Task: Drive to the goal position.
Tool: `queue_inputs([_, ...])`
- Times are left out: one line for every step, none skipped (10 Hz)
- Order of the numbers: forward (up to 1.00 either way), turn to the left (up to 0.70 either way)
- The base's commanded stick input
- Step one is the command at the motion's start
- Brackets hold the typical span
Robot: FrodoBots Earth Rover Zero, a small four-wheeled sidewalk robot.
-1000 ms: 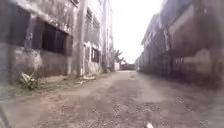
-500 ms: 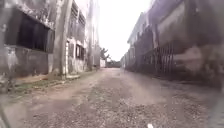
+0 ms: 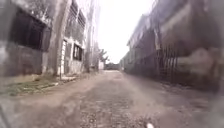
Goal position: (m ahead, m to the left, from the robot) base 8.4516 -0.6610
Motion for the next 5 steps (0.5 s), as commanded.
queue_inputs([0.70,0.00])
queue_inputs([0.70,0.00])
queue_inputs([0.70,0.00])
queue_inputs([0.70,0.00])
queue_inputs([0.70,0.00])
